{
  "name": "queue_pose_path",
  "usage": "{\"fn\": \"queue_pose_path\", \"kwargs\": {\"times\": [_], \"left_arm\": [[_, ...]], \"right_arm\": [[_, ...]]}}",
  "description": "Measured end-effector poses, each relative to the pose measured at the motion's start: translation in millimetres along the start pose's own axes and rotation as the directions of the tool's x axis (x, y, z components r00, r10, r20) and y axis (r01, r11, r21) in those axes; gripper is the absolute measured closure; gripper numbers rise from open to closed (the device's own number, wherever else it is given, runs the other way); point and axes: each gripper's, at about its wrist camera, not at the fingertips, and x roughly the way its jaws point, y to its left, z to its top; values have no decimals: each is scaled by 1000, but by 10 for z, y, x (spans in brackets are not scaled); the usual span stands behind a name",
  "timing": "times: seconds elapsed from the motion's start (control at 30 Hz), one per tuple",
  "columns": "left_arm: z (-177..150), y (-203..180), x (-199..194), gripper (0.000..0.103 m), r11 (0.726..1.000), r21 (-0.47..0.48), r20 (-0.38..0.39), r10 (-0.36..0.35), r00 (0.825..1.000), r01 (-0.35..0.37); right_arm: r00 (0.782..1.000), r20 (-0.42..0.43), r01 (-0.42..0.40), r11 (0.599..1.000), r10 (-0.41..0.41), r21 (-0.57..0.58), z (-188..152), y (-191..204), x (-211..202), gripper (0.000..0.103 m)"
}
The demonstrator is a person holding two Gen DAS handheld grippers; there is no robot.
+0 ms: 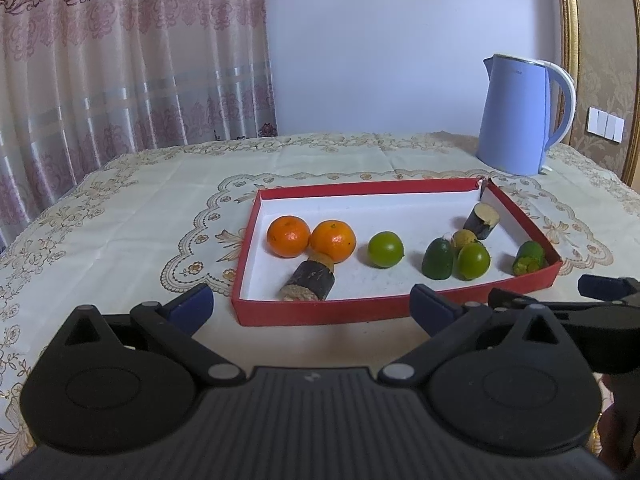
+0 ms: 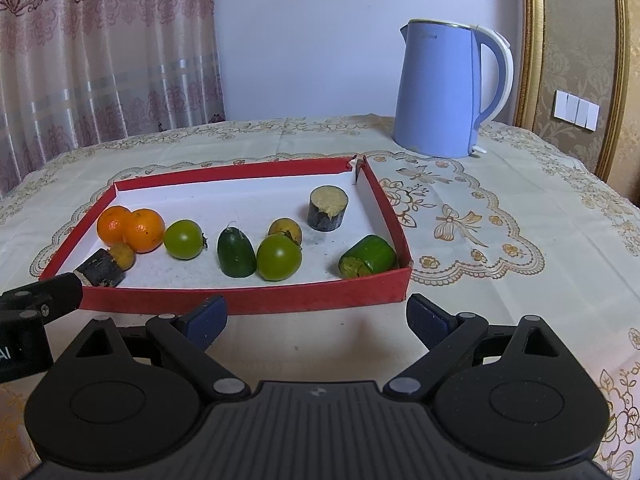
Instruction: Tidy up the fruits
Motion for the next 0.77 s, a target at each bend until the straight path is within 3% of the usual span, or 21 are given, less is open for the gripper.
{"fn": "queue_pose_path", "kwargs": {"times": [0.77], "left_arm": [[3, 4, -14, 0, 1000, 5, 19, -7, 1000, 7]], "right_arm": [[1000, 1, 2, 1000, -2, -2, 15, 7, 12, 6]]}}
